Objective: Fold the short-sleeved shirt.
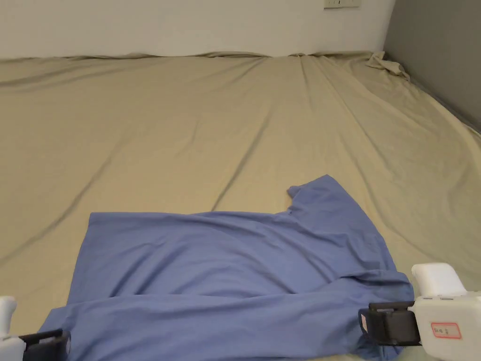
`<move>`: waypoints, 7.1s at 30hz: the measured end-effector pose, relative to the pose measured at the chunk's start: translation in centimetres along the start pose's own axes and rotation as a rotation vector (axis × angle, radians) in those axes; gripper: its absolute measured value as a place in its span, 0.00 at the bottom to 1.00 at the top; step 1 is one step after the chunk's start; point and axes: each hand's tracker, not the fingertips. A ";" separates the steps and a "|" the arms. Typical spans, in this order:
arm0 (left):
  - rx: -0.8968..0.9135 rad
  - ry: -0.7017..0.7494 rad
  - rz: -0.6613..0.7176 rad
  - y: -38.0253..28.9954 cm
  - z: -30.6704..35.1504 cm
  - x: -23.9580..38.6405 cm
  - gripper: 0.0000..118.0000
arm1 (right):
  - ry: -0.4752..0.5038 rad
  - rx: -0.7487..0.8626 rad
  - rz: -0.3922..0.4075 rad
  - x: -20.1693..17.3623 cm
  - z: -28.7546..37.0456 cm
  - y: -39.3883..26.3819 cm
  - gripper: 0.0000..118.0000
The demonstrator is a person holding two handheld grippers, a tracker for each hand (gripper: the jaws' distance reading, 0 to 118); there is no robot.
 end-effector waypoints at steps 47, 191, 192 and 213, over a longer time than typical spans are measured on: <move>-0.056 -0.028 -0.052 19.8 -20.4 3.7 0.02 | -0.030 -0.052 -0.021 1.1 -15.7 23.2 1.00; -0.226 -0.405 -0.208 0.0 -9.9 21.6 0.01 | 0.185 -0.023 0.067 -3.9 -3.9 1.6 0.03; -0.224 -0.434 -0.212 -0.1 -10.1 22.3 0.01 | 0.185 -0.025 0.066 -4.0 -3.9 1.5 0.03; -0.123 -0.730 0.553 -1.4 -11.0 -6.0 0.91 | 0.248 -0.039 0.125 -7.9 -2.8 2.1 0.03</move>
